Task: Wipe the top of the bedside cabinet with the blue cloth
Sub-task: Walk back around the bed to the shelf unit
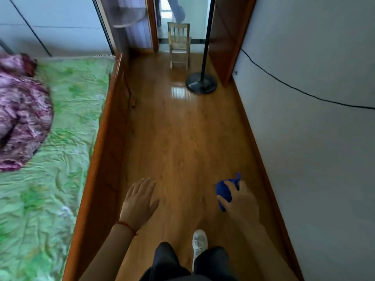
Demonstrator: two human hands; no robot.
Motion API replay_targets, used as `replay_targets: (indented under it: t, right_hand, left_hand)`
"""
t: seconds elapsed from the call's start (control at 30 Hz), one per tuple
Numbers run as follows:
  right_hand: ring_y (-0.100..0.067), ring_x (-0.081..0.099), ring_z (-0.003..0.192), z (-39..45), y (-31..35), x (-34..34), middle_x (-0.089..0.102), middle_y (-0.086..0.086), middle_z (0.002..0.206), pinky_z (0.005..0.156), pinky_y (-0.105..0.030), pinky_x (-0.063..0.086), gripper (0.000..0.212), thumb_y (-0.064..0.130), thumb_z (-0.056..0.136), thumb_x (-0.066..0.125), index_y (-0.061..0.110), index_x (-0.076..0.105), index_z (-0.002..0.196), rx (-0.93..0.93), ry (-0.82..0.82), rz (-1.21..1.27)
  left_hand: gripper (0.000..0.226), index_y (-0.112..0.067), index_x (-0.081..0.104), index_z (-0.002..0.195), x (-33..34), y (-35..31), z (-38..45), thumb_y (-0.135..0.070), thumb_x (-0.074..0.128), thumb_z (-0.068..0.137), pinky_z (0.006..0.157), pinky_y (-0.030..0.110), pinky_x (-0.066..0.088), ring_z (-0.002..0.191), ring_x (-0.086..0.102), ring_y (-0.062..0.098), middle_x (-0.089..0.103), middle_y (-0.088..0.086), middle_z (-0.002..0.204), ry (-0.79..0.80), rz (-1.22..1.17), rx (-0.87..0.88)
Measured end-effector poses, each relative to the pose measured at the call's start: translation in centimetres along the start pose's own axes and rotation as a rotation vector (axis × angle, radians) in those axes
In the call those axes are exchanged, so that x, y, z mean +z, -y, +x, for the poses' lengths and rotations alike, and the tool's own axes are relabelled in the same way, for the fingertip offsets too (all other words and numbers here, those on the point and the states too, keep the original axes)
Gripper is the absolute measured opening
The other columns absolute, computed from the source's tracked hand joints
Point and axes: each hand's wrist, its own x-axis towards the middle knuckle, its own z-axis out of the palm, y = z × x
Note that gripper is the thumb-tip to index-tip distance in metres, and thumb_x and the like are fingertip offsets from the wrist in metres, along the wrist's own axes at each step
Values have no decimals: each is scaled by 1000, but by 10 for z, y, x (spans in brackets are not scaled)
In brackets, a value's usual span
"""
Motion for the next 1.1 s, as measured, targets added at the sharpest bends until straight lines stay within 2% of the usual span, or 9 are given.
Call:
replay_targets:
  t: [0.1,0.23,0.4,0.53,0.7,0.83,0.97,1.1]
  right_hand:
    - [-27,61,69,43,-20,-9,59,-16,98,52,-29,49,47,31,68,79,13,61,108,-34,11,18]
    - [-28,59,84,95,-34,-14,54,-16,111,64,-34,51,46,33,76,71,14,57,116,-28,22,26]
    - [-29,60,83,168,-35,-6,54,-18,114,66,-37,54,48,33,76,71,13,56,117,-50,20,34]
    - [-31,62,80,247,-23,8,57,-21,111,60,-36,54,50,32,71,76,11,59,113,-70,6,1]
    - [-33,63,76,347,7,10,59,-22,106,58,-38,54,51,30,67,80,10,61,109,-82,-12,-17]
    - [-31,62,73,417,30,2,58,-23,105,58,-37,53,51,27,66,81,8,60,109,-96,-27,11]
    - [-28,61,67,483,45,2,58,-23,101,50,-32,51,53,23,61,84,8,60,105,-126,-50,47]
    - [-33,60,79,565,52,15,53,-25,114,60,-40,54,51,24,68,79,8,58,112,-120,-44,74]
  left_hand:
    - [63,-6,64,115,-2,-11,29,-35,84,63,87,48,47,106,60,33,63,16,115,-23,-26,-59]
    - [63,-7,64,116,-6,-18,73,-34,84,63,88,48,46,107,60,33,63,15,115,-43,-38,-84]
    - [64,-6,65,113,-2,-6,143,-35,85,59,84,49,47,104,62,33,64,15,113,-50,-18,-75]
    - [63,-6,64,116,10,26,214,-37,82,64,88,48,45,108,59,33,63,16,116,-50,-7,-79]
    - [66,-5,65,113,3,78,306,-37,85,59,85,49,49,105,61,33,64,16,114,-29,16,-44]
    - [63,-6,66,112,-6,112,369,-35,85,59,86,49,48,106,61,34,64,15,113,-77,26,-34]
    - [61,-6,66,112,-7,138,430,-35,83,62,87,49,45,106,61,33,64,15,114,-111,33,-46]
    - [59,-7,65,114,-2,163,503,-34,82,64,88,48,45,108,60,33,64,14,115,-108,13,-62]
